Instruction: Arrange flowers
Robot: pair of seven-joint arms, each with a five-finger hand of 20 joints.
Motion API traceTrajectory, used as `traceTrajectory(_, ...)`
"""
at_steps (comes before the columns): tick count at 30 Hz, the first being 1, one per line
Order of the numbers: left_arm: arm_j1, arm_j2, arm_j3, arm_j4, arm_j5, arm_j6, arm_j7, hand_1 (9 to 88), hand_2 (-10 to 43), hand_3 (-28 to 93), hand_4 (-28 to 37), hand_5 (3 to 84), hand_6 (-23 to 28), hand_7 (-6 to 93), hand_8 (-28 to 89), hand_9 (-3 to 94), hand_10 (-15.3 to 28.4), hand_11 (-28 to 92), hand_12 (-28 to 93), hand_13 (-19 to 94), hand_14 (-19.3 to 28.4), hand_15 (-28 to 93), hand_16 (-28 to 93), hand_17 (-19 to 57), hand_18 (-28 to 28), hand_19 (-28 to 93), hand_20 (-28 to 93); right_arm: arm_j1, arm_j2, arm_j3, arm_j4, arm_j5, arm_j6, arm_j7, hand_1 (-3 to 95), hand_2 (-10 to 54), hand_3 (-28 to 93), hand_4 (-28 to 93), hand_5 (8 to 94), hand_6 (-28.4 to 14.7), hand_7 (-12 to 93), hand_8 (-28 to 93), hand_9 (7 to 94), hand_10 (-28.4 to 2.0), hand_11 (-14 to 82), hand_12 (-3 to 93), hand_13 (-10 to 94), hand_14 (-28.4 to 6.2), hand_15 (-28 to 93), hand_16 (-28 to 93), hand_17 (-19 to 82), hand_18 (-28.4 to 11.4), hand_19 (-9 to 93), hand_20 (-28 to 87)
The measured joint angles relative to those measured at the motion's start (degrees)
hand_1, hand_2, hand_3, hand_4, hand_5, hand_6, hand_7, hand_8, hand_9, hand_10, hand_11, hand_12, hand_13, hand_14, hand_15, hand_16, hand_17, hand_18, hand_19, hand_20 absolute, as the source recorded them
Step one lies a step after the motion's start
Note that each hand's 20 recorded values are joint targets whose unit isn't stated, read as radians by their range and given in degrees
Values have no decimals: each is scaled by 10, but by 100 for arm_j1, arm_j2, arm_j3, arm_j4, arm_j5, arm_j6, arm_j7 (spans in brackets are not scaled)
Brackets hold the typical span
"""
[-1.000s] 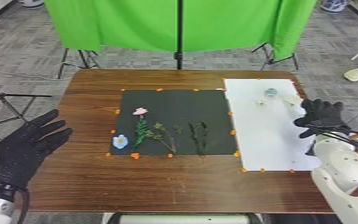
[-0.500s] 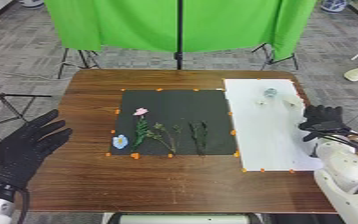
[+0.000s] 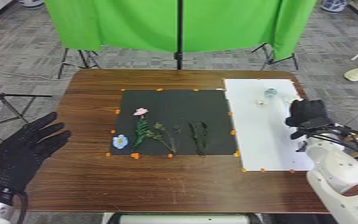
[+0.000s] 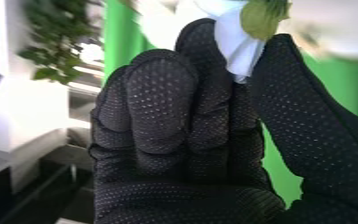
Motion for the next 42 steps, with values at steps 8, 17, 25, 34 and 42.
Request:
traceTrajectory(8,-2,-24,1,-3,0,0,-15,256,-26,705,-253,381,29,203,-97,325,134,276,127,276,164,366,-15,-75,224,486,47,893,-362,-1016,-501,293,672,-811,468,-95,857,-283,775,29,370,-87,907,-16,277,420,802,-24,611,270,312,-162,782,400)
traceTrajectory(17,-69,-14,49,6,0,0,-75,256,-25,704,-253,381,29,202,-97,326,134,276,128,277,165,368,-15,-75,225,487,46,1921,-1405,-2053,-345,288,218,-1509,469,-95,854,-283,772,30,374,-89,905,-17,277,423,801,-24,611,273,312,-162,782,400)
traceTrajectory(25,-151,23,93,31,-2,-4,-141,254,-28,709,-251,382,30,201,-96,326,135,276,129,277,164,368,-15,-75,224,487,46,2013,-2065,-2667,-251,84,27,-2042,471,-95,850,-283,768,30,376,-91,903,-17,278,422,797,-24,611,274,311,-159,781,400)
traceTrajectory(34,-200,60,100,65,-2,-7,-194,248,-38,725,-260,381,25,204,-98,322,127,279,129,273,157,365,-14,-74,219,481,47,2067,-2225,-3149,-132,-79,-27,-2174,473,-95,844,-283,763,29,382,-92,900,-16,279,422,795,-23,611,275,311,-159,780,400)
traceTrajectory(42,-254,77,132,91,-1,-6,-208,248,-38,725,-262,381,25,206,-99,322,127,283,130,274,155,366,-12,-74,218,479,50,2335,-2729,-3148,780,-477,-6,-2550,477,-95,838,-283,762,29,383,-97,897,-15,277,420,792,-22,610,275,310,-158,779,400)
